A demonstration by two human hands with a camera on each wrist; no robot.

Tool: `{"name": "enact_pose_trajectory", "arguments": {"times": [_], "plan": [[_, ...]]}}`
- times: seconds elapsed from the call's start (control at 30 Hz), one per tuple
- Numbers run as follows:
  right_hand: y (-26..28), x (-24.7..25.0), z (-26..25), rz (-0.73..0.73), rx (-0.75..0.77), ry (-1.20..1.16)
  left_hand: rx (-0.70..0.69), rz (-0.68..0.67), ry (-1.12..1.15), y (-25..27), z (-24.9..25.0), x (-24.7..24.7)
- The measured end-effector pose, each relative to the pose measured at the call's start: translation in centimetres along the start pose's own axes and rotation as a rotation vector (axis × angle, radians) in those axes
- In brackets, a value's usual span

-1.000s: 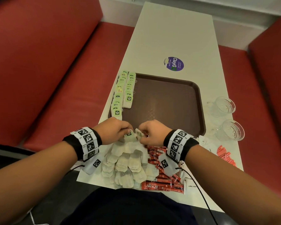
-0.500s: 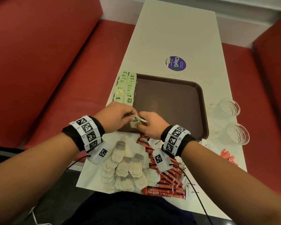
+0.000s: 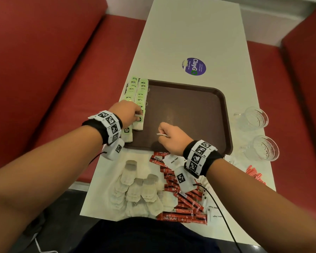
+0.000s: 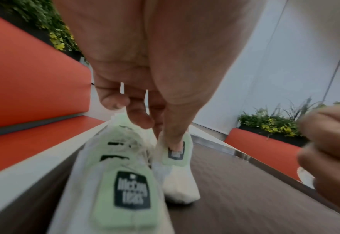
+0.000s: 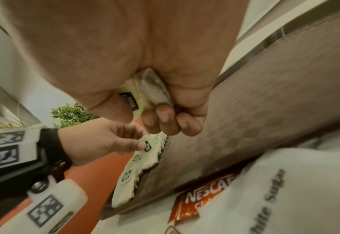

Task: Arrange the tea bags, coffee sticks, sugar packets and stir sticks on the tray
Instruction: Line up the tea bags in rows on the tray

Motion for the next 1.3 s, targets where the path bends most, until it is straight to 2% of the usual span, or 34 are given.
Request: {"name": "enact_pose_trajectory", "arguments": {"times": [0.17, 0.33, 0.6, 0.87, 1.07, 1.3], "plan": [[0.1, -0.1, 0.4, 0.001, 0.0, -0.001, 0.064, 0.008, 0.071, -2.2, -0.4, -0.1], [0.0, 0.0, 0.3, 0.008, -0.004, -0.016, 0.099, 0.137, 0.028, -2.9, 0.1, 0.2], [-0.2, 0.0, 0.1, 0.015, -0.016, 0.008, 0.198, 0.032, -0.12, -4.1, 0.7, -0.9], [-0.3, 0.3, -0.1, 0.034, 0.022, 0.034, 0.166, 0.099, -0.049, -1.4, 0.1, 1.1], [-0.6, 0.2, -0.3, 0.049, 0.02, 0.022, 0.143, -0.144, -0.232, 2.5, 0.1, -1.5], [-1.2, -0.3, -0.7, 0.003, -0.028, 0.026, 0.11, -0.126, -0.171, 3.5, -1.1, -1.9]]}}
Point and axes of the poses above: each hand's wrist, its own y-axis away from the middle knuckle, its own x-axis out of the back of the hand, z = x × y, the point moved 3 cm from there along -y, towards the middle knuckle, and after that the axes turned 2 degrees about -x, right-handed, at the moved point
